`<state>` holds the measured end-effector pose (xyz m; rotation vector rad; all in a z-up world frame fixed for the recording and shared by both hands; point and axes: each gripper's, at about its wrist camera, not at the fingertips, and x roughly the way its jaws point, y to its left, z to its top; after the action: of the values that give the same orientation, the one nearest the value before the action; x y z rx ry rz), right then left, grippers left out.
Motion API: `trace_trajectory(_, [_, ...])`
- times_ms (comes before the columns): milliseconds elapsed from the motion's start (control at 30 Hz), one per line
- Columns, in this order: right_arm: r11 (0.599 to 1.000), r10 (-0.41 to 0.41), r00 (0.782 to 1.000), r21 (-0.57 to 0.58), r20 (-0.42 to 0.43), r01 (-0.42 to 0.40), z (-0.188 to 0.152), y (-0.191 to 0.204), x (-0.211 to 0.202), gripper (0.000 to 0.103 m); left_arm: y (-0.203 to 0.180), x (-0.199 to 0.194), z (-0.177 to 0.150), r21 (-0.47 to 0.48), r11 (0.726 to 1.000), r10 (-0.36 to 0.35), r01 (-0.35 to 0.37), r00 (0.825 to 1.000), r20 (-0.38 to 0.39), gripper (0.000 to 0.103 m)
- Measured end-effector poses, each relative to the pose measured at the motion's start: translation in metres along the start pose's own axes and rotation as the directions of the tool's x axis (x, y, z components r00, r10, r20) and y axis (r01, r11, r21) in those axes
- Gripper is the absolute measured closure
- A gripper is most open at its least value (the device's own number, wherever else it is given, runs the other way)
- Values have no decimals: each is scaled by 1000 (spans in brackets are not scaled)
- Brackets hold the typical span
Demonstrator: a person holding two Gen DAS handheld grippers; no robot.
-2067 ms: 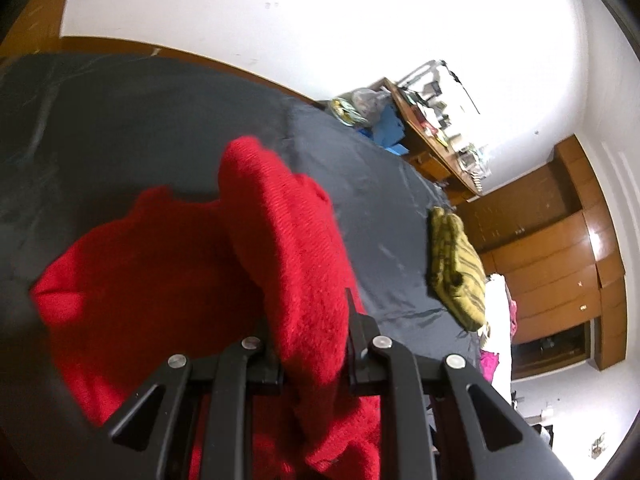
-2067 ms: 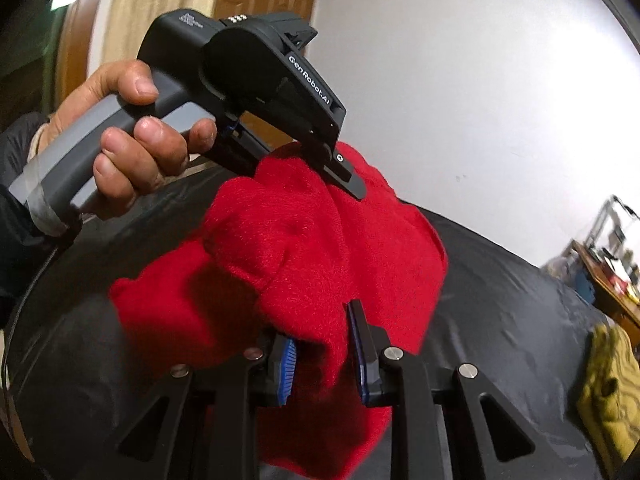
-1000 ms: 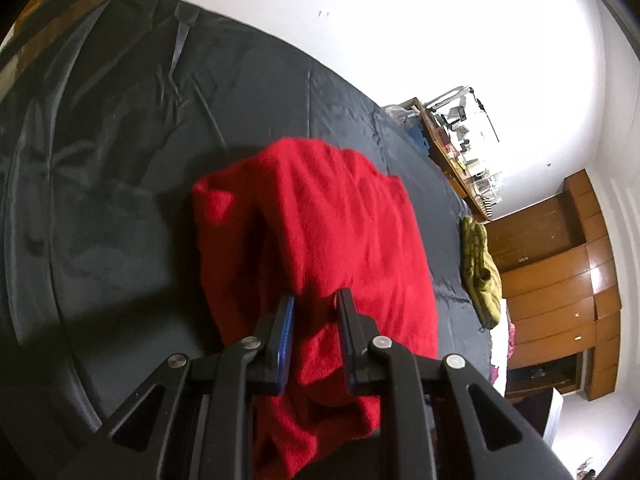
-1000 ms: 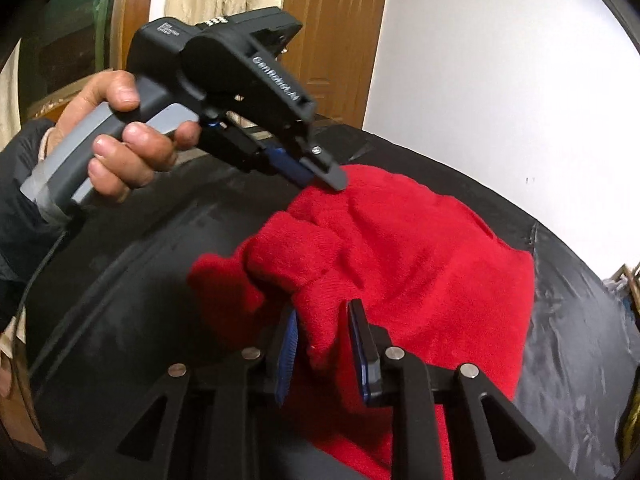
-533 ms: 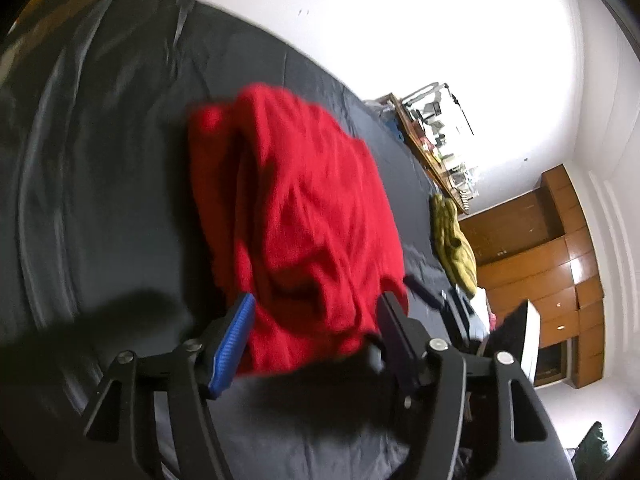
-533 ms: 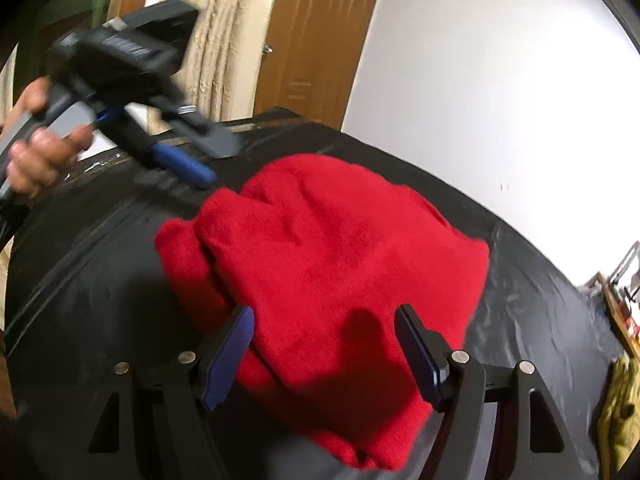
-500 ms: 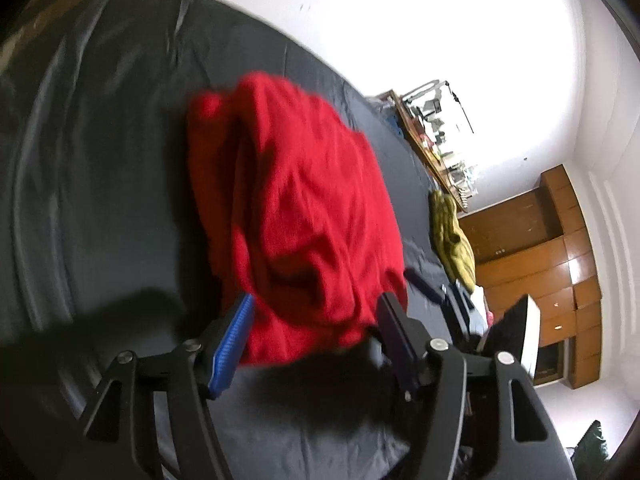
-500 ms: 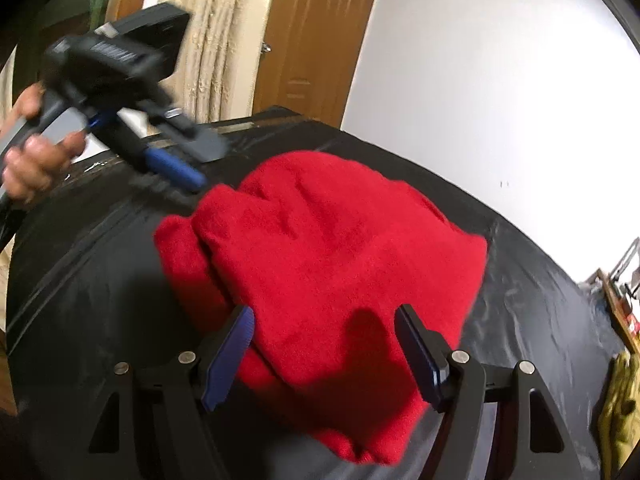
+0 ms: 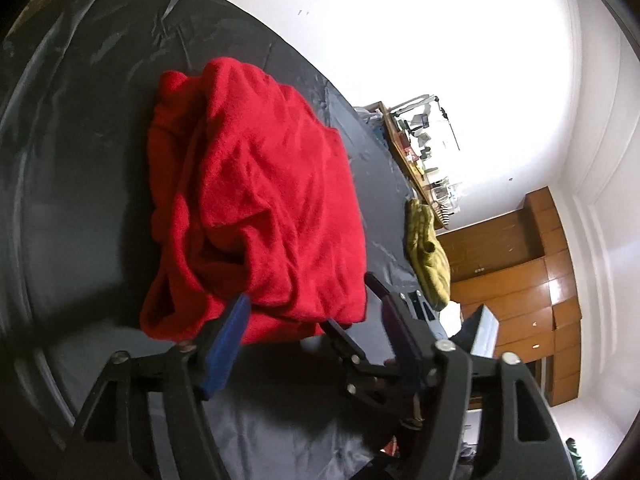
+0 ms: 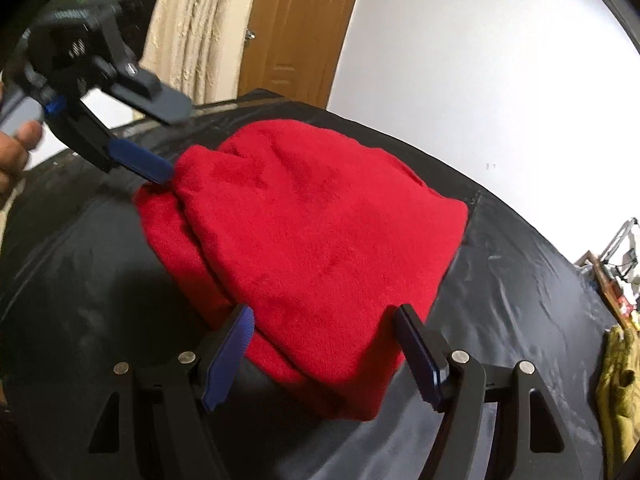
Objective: Fold clothes
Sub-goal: 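Fold the held half over the sweater with both grippers and release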
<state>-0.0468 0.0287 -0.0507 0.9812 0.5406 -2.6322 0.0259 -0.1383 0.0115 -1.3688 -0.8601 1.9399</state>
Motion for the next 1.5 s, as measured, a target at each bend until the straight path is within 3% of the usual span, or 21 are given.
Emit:
trace_trajectory(267, [998, -11, 1000, 67, -29, 13, -4, -18, 5, 29, 25, 16, -4, -133, 991, -20, 19, 1000, -2, 25])
trace_trajectory(467, [997, -14, 999, 74, -31, 16, -4, -22, 5, 29, 42, 29, -4, -270, 963, -2, 22, 997, 73, 26])
trace_trajectory(533, [997, -17, 999, 74, -32, 19, -4, -22, 4, 29, 44, 31, -4, -292, 956, 8, 20, 995, 95, 35])
trace_trajectory(600, [997, -22, 999, 71, -34, 24, -4, -22, 3, 29, 44, 34, -4, -297, 955, 22, 11, 994, 108, 67])
trace_trajectory(667, [997, -31, 999, 66, -32, 33, -3, -21, 3, 29, 45, 40, -3, -304, 953, 31, 4, 993, 110, 89])
trace_trajectory(700, [997, -34, 999, 63, -31, 36, -2, -21, 3, 29, 47, 41, -4, -314, 949, 33, 6, 992, 118, 91])
trace_trajectory(867, [997, -57, 998, 43, -35, 58, -1, -18, 5, 29, 55, 12, -7, -334, 941, 26, 52, 974, 223, 94])
trace_trajectory(967, [996, -75, 995, 33, -67, 78, -3, -22, 10, 29, 58, -13, -13, -305, 952, 48, 35, 964, 263, 95])
trace_trajectory(1133, [998, -55, 993, 15, -105, 57, -5, -22, 17, 27, 78, -13, -30, -314, 949, 102, -33, 973, 206, 95])
trace_trajectory(1233, [997, -71, 990, -8, -124, 71, -5, -22, 15, 27, 86, 0, -34, -293, 956, 81, -29, 983, 166, 93])
trace_trajectory(1367, [996, -92, 985, -27, -149, 89, -8, -25, 10, 27, 66, 5, -32, -181, 980, 114, -85, 981, 156, 88])
trace_trajectory(1500, [999, -15, 997, 35, -82, 18, -3, -31, -10, 27, 61, 6, -32, -146, 982, 145, -122, 977, 155, 87])
